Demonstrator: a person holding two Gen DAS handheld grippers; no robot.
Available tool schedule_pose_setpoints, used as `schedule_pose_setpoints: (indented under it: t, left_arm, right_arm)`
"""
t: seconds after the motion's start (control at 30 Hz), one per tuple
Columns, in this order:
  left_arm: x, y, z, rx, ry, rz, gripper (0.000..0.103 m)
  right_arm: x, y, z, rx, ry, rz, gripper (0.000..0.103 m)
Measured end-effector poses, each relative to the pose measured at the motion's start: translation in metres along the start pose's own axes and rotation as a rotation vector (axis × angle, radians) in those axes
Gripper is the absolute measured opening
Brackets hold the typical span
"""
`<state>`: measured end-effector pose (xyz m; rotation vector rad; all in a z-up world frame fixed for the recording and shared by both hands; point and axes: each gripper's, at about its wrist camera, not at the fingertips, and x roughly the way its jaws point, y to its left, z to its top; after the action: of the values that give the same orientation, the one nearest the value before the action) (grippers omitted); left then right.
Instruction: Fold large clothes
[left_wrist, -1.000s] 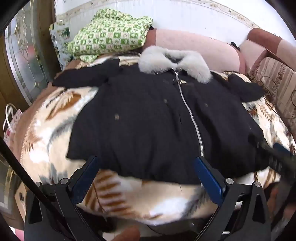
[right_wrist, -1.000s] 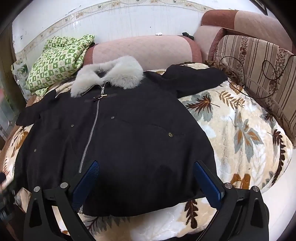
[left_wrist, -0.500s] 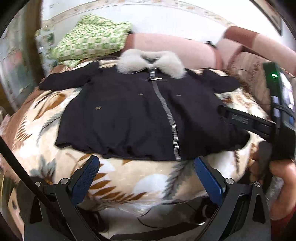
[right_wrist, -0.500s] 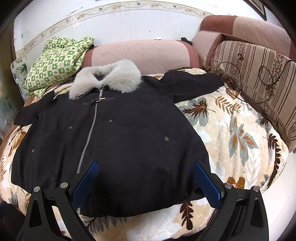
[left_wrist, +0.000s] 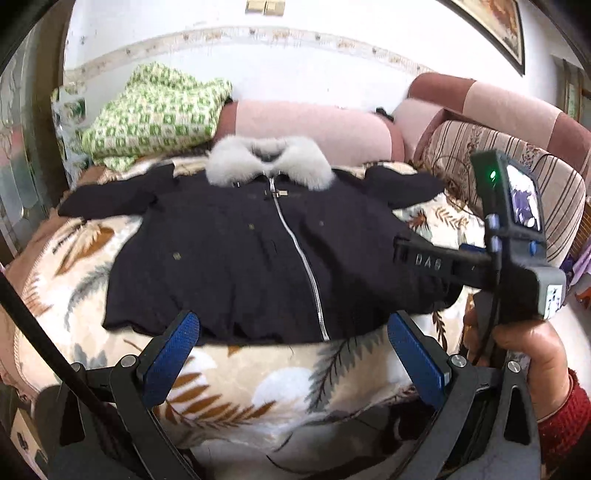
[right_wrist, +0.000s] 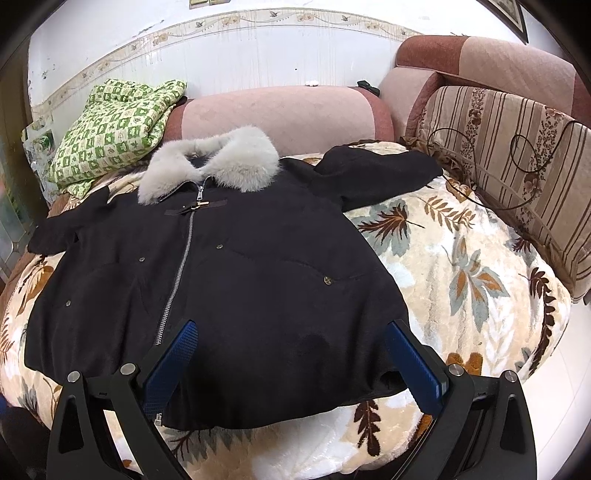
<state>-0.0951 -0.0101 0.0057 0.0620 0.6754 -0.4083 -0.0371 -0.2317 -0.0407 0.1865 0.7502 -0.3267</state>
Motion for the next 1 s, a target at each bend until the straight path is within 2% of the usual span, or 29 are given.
schedule_pose_setpoints:
  t: [0.17, 0.33, 0.5, 0.73, 0.83, 1.0]
  left_arm:
    - [-0.013, 0.0, 0.005, 0.005, -0.066, 0.034, 0.103]
    - [-0.01, -0.003, 0.0, 0.02, -0.041, 0.037, 0.103]
    - [-0.006, -0.01, -0.009, 0.045, 0.008, 0.021, 0.103]
    - [-0.006, 0.0, -0.018, -0.013, 0.032, -0.004, 0.103]
    - [-0.006, 0.003, -0.021, -0.022, 0.044, 0.007, 0.103]
    - [-0.009, 0.001, -0.023, -0.022, 0.042, -0.022, 0.103]
  right_arm:
    - [-0.002, 0.004, -0.001, -0.027, -0.018, -0.054, 0.102]
    - [-0.007, 0.005, 0.0, -0.032, -0.06, -0.114, 0.102]
    - [-0.01, 0.005, -0.001, -0.062, -0.068, -0.103, 0.102]
    - [-0.017, 0.001, -0.004, -0.05, -0.085, -0.08, 0.102]
    - [-0.019, 0.0, -0.005, -0.035, -0.085, -0.064, 0.102]
    - [-0.018, -0.002, -0.007, -0.017, -0.074, -0.054, 0.102]
